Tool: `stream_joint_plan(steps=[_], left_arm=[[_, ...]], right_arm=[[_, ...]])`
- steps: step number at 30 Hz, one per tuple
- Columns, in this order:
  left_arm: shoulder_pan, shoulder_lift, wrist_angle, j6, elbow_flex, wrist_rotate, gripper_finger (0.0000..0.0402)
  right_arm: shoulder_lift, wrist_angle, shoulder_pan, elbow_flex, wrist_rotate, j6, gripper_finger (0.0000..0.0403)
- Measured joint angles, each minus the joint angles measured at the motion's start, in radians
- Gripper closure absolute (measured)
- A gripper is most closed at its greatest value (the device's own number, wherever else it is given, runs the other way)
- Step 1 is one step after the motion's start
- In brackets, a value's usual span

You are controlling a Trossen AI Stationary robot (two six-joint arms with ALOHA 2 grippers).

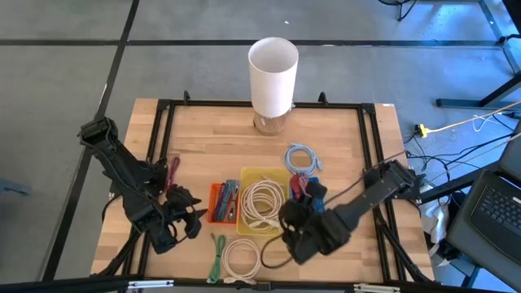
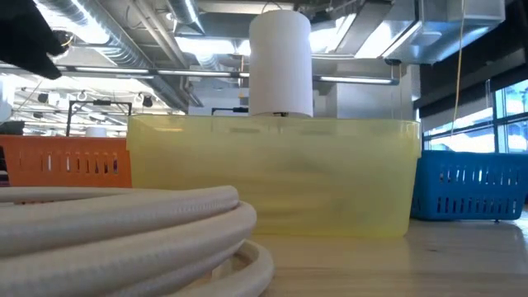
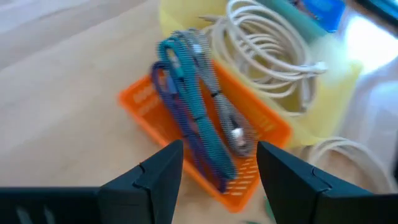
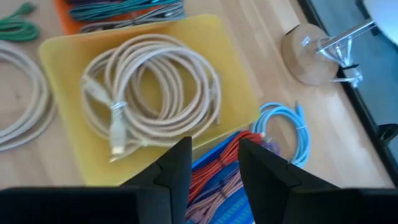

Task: Pick & Place USB Port
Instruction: Put the black and pink charger cable into the orange bin

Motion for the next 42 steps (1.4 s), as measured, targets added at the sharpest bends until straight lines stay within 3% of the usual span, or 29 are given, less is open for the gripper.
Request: stream_joint_plan(steps=[5,13,16,21,29,33,42], left_arm=[[0.001,0.0,-0.174,-0.192,0.0,0.036,0.0203],[0.033,0.0,-0.552,-0.597,0.0,0.308,0.0203],[0.091,0.0,-0.621,-0.61,0.0,0.346,0.0203],[0.214,0.0,-0.646,-0.515,-0.028,0.361,0.0203],[0.433,-0.003,-0.52,-0.25,-0.117,0.526,0.0203],[0.527,-0.002,-0.514,-0.169,-0.117,0.514,0.0203],[0.844,-0.002,-0.448,0.302,-0.118,0.519,0.0203]], right_arm=[[0.0,0.0,0.051,-0.003,0.0,0.069,0.0271],[0.0,0.0,0.08,-0.003,0.033,0.088,0.0271],[0.0,0.0,0.079,-0.003,0.058,0.087,0.0271],[0.0,0.0,0.076,-0.003,0.072,0.087,0.0271],[0.0,0.0,0.076,-0.004,0.072,0.086,0.0271],[0.0,0.0,0.076,-0.004,0.071,0.087,0.0271],[0.0,0.001,0.076,-0.004,0.07,0.09,0.0271]])
